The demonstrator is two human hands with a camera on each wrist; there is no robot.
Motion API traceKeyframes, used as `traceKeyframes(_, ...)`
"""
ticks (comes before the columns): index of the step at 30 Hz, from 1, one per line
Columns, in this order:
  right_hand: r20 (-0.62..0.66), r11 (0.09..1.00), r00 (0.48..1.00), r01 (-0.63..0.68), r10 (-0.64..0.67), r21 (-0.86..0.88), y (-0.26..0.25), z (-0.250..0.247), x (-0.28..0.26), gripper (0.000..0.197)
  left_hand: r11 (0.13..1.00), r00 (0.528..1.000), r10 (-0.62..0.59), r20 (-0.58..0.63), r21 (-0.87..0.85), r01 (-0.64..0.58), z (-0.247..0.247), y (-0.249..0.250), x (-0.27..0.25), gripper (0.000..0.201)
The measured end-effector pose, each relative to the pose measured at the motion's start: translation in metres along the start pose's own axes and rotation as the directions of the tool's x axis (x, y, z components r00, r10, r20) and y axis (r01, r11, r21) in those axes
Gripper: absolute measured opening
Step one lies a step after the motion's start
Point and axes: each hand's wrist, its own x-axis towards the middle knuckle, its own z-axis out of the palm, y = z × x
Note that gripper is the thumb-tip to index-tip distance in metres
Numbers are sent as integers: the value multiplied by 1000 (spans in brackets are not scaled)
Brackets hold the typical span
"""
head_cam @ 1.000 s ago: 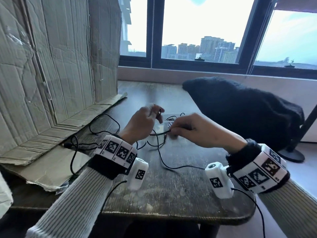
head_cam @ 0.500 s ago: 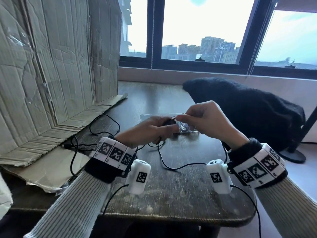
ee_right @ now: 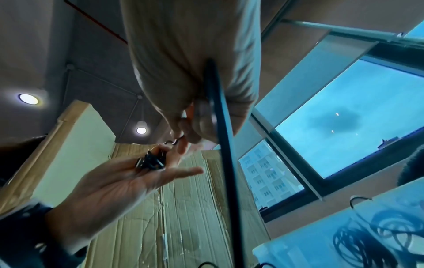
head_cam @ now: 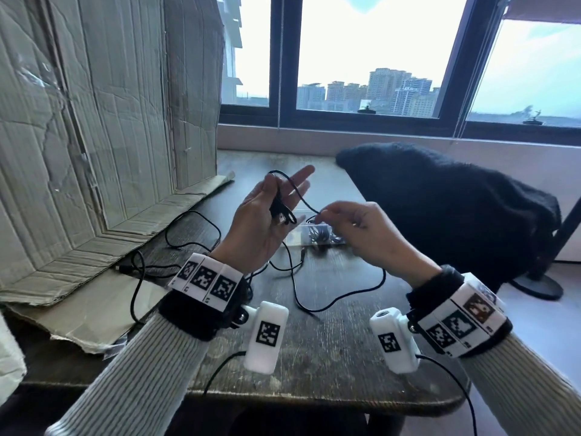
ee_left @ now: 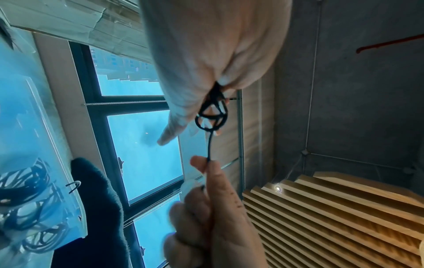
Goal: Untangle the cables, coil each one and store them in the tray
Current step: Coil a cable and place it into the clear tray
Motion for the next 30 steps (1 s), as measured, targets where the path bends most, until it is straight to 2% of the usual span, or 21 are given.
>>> traceKeyframes(3,220,977,959,-198,179,72,3,6,-4,25,987,991,43,-125,-148,-62,3,0,4,26)
traceKeyframes(5,321,963,913,-268,250,13,3,6,-5,29,975,978,52,-201,-202,-93,2,2,7,24)
traceKeyframes(7,359,959,890,-276,280,-63,-1,-1,-7,33,989,962,69,-264,-108,-101,-2,7,8,18)
traceKeyframes(9,372,965,891,-230,260,-124,-7,-12,-9,30,982,951,134,-279,168,-89,-8,9,9,17)
traceKeyframes(10,384,969,892,-188,238,-162,-11,-17,-11,27,932,956,173,-238,353,-81,-10,7,9,20)
traceKeyframes(11,403,969,890,-138,211,-203,-15,-20,-12,24,836,965,207,-164,542,-87,-11,5,9,22)
traceKeyframes(13,441,971,888,-23,130,-240,-24,-21,-11,20,546,973,229,29,824,-153,-11,-4,10,25)
traceKeyframes(14,427,971,900,26,81,-240,-27,-20,-9,18,401,973,206,104,898,-181,-10,-9,10,26)
traceKeyframes(15,387,969,922,61,37,-239,-27,-18,-6,17,307,975,167,145,932,-191,-9,-12,9,27)
traceKeyframes(16,326,964,945,91,-4,-251,-25,-17,-4,16,286,979,124,160,939,-190,-8,-14,9,31)
traceKeyframes(18,200,947,977,135,-77,-293,-20,-16,1,15,396,985,28,172,903,-168,-6,-16,7,41)
traceKeyframes(20,73,959,991,129,-114,-253,-14,-16,4,13,512,983,-55,176,850,-124,-1,-14,3,54)
traceKeyframes(21,4,972,994,112,-114,-205,-10,-16,6,13,539,980,-77,181,835,-112,1,-13,1,58)
traceKeyframes(23,-102,993,992,61,-71,-100,-5,-17,9,16,545,970,-91,226,827,-141,4,-11,-3,49)
traceKeyframes(26,-120,997,992,-32,40,67,-1,-17,10,17,573,953,-129,273,805,-153,3,-7,-5,25)
traceKeyframes(28,-74,969,991,-94,113,230,1,-18,11,16,656,963,-109,245,746,-116,0,-6,-3,19)
traceKeyframes(30,10,901,986,-153,164,406,3,-20,12,14,743,979,-53,195,663,-92,-3,-8,-1,16)
